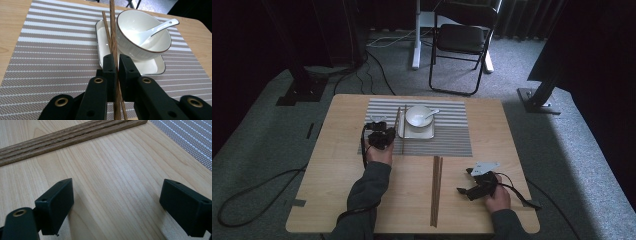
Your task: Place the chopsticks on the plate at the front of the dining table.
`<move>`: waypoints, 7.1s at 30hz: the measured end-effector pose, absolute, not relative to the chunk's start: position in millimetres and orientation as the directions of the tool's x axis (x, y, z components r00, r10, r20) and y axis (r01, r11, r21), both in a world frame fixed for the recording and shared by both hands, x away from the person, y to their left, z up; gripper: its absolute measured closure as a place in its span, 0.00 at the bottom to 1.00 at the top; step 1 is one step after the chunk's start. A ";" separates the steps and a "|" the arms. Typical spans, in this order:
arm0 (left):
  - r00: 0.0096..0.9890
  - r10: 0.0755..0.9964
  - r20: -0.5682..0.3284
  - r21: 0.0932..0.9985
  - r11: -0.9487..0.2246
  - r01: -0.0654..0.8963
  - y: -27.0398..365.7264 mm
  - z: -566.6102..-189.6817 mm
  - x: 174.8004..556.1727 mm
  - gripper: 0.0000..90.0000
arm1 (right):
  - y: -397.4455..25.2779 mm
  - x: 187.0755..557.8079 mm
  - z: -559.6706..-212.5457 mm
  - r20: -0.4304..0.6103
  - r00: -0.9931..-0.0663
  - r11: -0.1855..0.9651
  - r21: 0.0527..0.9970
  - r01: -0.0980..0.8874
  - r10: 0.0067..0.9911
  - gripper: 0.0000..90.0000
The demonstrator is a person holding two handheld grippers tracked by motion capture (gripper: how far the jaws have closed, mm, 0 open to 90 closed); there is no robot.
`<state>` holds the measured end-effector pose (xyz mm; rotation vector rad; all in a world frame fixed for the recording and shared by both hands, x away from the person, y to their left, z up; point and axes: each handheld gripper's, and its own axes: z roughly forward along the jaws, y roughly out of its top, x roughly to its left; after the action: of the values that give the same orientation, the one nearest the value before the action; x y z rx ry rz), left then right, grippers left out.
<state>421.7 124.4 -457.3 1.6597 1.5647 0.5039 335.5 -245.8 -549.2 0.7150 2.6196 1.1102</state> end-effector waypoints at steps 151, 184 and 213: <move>0.062 0.957 -0.284 0.662 0.149 0.735 107.4 -512.5 512.6 0.93 | -245.6 334.8 -549.2 -0.001 -0.860 0.598 0.719 0.354 0.510 0.13; 0.073 0.961 -0.267 0.653 0.125 0.747 103.4 -515.9 523.1 0.93 | -245.6 334.7 -549.1 0.000 -0.860 0.598 0.719 0.354 0.510 0.13; 0.069 0.958 -0.279 0.648 0.135 0.749 101.9 -518.0 523.7 0.88 | -245.6 334.8 -549.1 -0.001 -0.860 0.598 0.719 0.354 0.510 0.13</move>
<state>523.7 101.9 -518.0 1.6581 1.7231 0.3828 334.8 -245.6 -549.1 0.7178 2.6193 1.1105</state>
